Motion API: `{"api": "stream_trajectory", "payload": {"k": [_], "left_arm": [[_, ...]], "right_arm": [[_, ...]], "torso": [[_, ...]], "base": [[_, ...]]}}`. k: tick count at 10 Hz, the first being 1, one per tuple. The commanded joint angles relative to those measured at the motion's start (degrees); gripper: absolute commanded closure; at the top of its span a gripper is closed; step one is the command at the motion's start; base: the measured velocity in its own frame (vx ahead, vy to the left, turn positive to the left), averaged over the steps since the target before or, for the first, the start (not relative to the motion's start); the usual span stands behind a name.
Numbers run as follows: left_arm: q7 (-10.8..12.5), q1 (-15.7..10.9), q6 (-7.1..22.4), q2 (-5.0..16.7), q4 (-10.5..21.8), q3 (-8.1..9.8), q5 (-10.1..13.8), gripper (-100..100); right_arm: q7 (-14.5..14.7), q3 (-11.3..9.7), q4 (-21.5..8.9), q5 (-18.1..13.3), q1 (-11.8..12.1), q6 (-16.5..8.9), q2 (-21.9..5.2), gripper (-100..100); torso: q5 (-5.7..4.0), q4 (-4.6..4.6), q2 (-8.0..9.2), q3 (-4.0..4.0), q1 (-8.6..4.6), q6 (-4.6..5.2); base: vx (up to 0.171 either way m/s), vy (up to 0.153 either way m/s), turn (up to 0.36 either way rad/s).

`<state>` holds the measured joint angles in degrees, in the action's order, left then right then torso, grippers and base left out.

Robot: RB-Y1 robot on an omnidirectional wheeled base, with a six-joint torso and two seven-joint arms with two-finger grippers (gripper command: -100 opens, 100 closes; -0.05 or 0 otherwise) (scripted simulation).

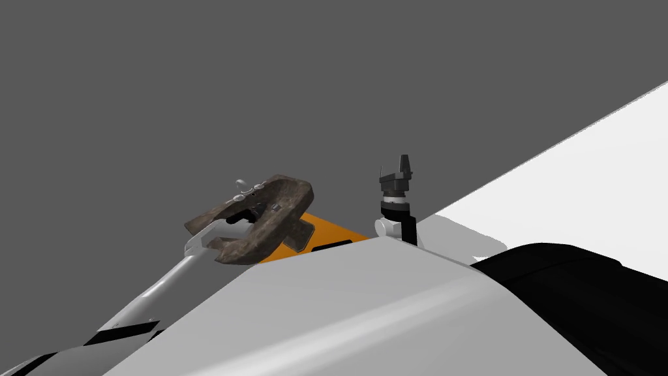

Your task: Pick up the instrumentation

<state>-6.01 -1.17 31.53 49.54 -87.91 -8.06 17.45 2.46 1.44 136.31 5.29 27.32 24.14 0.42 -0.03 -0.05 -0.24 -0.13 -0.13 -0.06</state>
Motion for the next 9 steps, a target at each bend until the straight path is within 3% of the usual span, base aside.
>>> {"api": "stream_trajectory", "payload": {"k": [1, 2, 9], "left_arm": [[-0.86, -0.8, 2.86, 1.25, 2.19, -0.64, 0.72, -100], [-0.86, -0.8, 2.9, 1.25, 2.19, -0.64, 0.72, -100], [-5.0, -3.65, 13.72, 4.62, 11.56, -3.82, 2.89, -100]], "right_arm": [[0.0, 0.0, 0.0, 0.0, 0.0, 0.0, 0.0, 0], [0.0, 0.0, 0.0, 0.0, 0.0, 0.0, 0.0, 0], [0.0, 0.0, 0.0, 0.0, 0.0, 0.0, 0.0, 0]], "torso": [[0.0, 0.0, 0.0, 0.0, 0.0, 0.0], [0.0, 0.0, 0.0, 0.0, -0.02, 0.02], [-0.04, -0.05, -0.22, -0.13, -0.2, 0.03]], "base": [[0.055, -0.047, -0.081], [0.041, -0.039, -0.045], [0.095, -0.066, -0.098]]}}
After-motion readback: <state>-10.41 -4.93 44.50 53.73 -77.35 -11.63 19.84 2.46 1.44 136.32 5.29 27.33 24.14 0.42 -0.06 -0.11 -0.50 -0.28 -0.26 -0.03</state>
